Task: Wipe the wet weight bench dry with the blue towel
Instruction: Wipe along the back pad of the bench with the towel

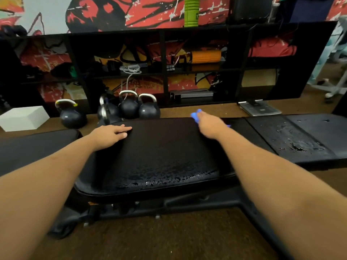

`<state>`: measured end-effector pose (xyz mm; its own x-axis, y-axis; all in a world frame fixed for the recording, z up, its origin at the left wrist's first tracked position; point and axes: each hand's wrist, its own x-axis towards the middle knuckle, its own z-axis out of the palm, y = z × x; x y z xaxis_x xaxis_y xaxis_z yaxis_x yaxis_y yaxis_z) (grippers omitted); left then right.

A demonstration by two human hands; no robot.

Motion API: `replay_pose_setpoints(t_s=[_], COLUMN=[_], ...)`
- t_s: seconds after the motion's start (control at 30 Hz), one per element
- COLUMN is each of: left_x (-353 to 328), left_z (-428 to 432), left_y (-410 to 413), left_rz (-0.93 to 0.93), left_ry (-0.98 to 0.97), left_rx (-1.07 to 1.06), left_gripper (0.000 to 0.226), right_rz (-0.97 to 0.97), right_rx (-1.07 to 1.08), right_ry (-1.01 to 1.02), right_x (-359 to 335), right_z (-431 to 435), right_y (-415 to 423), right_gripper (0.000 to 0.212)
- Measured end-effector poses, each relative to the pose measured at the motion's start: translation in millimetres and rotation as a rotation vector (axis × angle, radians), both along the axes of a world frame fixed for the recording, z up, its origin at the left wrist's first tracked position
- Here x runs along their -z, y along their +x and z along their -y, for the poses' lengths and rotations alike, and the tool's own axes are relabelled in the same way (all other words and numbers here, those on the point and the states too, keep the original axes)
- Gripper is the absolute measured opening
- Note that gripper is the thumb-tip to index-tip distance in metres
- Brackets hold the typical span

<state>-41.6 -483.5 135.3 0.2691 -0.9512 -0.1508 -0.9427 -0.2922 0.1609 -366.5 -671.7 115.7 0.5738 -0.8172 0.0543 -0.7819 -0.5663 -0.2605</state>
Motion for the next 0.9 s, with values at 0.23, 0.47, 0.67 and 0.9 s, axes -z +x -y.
replay_pose_setpoints(t_s=[0.23, 0.47, 0.67, 0.9], left_x=[-2.1, -10.0, -17.1, 27.7], left_z=[11.4, 64.4, 78.9, 141.6], left_y=[-17.9, -28.9, -162.5, -306.5], left_rz=[0.081, 0.253, 0.087, -0.237], left_ry=[-0.057, 0.157, -0.124, -0.351], left_rx=[-0.122, -0.205, 0.101, 0.150], left_gripper=[0.041, 0.051, 0.046, 0.046], right_rz=[0.102, 0.085, 0.005, -0.123], right_rx=[-0.396, -0.384, -0.037, 0.065], right_ry=[-0.023, -0.055, -0.071, -0.069], right_x=[10.1, 10.1, 12.1, 9.3], right_z=[-164.7, -178.0, -101.3, -8.9], right_y=[124.1, 23.7, -115.5, -155.3], right_gripper=[0.049, 0.050, 0.050, 0.051])
